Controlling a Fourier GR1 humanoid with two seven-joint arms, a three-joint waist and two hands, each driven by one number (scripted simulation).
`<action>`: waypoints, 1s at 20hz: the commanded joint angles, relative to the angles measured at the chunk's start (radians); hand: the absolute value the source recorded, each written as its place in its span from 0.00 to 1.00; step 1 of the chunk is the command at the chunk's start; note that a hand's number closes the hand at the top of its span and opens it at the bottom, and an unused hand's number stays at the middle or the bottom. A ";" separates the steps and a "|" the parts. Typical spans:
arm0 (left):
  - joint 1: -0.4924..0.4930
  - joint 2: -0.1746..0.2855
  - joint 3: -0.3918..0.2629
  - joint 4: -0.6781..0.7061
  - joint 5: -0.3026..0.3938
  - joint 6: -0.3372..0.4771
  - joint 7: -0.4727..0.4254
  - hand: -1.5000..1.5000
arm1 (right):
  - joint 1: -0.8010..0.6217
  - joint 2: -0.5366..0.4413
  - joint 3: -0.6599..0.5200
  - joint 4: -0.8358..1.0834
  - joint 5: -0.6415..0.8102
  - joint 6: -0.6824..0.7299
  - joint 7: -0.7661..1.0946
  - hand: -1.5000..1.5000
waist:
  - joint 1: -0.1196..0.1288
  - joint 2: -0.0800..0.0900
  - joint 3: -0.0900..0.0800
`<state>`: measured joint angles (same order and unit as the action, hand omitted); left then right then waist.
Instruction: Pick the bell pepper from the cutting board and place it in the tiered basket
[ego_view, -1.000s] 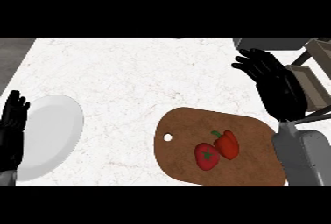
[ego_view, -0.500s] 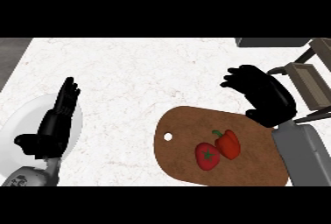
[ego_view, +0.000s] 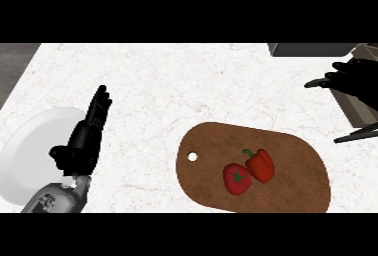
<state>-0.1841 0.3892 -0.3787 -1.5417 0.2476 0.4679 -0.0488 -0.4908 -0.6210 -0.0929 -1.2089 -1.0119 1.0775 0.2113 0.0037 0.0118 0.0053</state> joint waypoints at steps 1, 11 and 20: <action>0.026 -0.019 -0.027 -0.002 -0.022 0.015 -0.013 0.50 | -0.050 -0.128 -0.063 -0.068 0.141 0.225 -0.009 0.00 | 0.006 -0.007 -0.001; -0.024 -0.022 -0.008 0.025 -0.028 0.013 0.025 0.50 | -0.113 -0.103 -0.121 -0.582 0.565 0.192 -0.021 0.00 | -0.003 -0.009 -0.001; -0.043 -0.083 -0.025 0.034 -0.097 0.065 0.062 0.50 | 0.043 -0.028 -0.060 -0.825 0.789 0.213 -0.074 0.00 | -0.008 -0.011 -0.003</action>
<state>-0.2116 0.3364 -0.3981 -1.5158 0.1821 0.5008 -0.0116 -0.5085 -0.6593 -0.1480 -1.9391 -0.3005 1.1594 0.1968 0.0038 0.0026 0.0023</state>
